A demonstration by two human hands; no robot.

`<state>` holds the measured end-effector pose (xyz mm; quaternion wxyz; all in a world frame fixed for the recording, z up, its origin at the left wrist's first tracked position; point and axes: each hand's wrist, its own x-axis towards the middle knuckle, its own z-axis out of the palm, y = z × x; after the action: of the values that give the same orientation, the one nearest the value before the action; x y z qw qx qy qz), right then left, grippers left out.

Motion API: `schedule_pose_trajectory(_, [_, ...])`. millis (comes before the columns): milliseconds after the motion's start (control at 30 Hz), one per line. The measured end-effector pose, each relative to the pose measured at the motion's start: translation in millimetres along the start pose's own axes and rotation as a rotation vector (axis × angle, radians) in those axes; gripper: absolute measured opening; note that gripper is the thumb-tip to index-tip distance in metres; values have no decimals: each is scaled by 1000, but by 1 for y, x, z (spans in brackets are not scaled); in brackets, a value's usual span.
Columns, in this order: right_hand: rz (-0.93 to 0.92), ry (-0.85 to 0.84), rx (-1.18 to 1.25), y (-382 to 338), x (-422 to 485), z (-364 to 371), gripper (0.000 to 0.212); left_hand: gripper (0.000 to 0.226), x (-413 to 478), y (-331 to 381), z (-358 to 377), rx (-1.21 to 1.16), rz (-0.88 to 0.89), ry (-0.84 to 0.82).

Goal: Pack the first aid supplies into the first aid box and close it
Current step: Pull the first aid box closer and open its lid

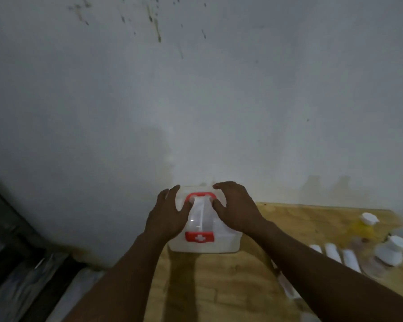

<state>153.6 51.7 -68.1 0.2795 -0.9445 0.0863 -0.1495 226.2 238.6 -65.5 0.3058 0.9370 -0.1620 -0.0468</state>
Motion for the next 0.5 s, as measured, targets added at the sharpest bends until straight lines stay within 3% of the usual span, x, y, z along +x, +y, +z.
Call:
schedule_pose_trajectory(133, [-8, 32, 34, -6, -24, -1, 48, 74, -25, -5, 3, 9, 25, 39])
schedule_pose_trajectory(500, [-5, 46, 35, -38, -136, -14, 45, 81, -134, -17, -4, 42, 37, -2])
